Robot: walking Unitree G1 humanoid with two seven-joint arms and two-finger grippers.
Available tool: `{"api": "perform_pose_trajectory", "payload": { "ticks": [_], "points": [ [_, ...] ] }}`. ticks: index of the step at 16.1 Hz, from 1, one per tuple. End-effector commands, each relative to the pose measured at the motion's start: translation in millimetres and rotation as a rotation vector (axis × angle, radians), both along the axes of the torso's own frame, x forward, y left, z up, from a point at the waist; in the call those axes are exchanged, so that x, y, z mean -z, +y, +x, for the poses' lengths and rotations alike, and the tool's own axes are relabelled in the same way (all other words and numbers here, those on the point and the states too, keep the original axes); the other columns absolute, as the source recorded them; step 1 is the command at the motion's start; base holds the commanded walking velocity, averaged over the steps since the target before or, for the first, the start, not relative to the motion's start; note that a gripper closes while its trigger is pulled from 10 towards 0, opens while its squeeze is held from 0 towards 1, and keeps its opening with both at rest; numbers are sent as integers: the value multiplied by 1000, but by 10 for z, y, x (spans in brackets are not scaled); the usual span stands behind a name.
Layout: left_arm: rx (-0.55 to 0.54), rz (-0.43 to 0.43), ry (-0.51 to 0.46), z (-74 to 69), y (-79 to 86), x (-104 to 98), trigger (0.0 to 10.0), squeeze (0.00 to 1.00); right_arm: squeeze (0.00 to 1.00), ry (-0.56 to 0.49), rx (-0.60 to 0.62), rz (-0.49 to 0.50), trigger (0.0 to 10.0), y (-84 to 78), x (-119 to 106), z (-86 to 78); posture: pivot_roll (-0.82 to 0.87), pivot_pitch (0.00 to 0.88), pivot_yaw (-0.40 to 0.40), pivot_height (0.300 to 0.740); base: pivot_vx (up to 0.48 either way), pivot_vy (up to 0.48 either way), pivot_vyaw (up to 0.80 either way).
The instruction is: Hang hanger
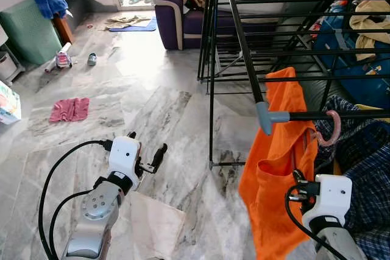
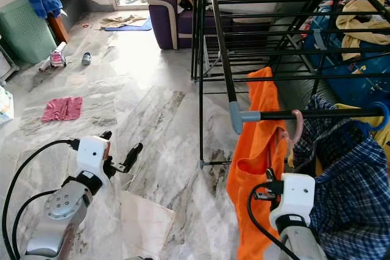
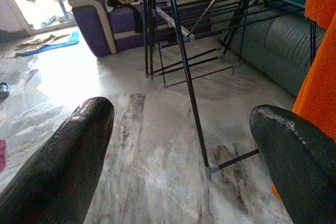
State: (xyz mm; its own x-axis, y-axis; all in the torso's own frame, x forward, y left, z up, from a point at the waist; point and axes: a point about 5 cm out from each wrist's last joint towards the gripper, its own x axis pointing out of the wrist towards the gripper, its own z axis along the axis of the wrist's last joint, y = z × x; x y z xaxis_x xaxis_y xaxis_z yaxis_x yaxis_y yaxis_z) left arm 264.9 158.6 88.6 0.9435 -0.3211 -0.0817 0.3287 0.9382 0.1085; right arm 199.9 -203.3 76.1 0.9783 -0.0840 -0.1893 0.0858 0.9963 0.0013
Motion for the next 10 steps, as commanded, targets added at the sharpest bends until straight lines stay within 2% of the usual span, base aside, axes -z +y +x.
{"api": "perform_pose_trajectory", "payload": {
  "ticks": [1,3,5,10],
  "points": [
    [-7,4,-5,2,7,-39,10000,0,0,-124,-17,-10,10000,47,-244,108,-22,41,11,740,0,0,0],
    [-19,1,8,3,32,-19,10000,0,0,-134,-16,-6,10000,82,-268,144,-30,42,13,740,0,0,0],
    [-15,-3,14,0,-5,-4,10000,0,0,-133,-18,11,10000,108,-282,103,-30,42,13,740,0,0,0],
    [-15,-6,26,-11,-22,7,10000,0,0,-93,11,40,10000,91,-187,92,-27,49,15,740,-259,0,0]
  ]
}}
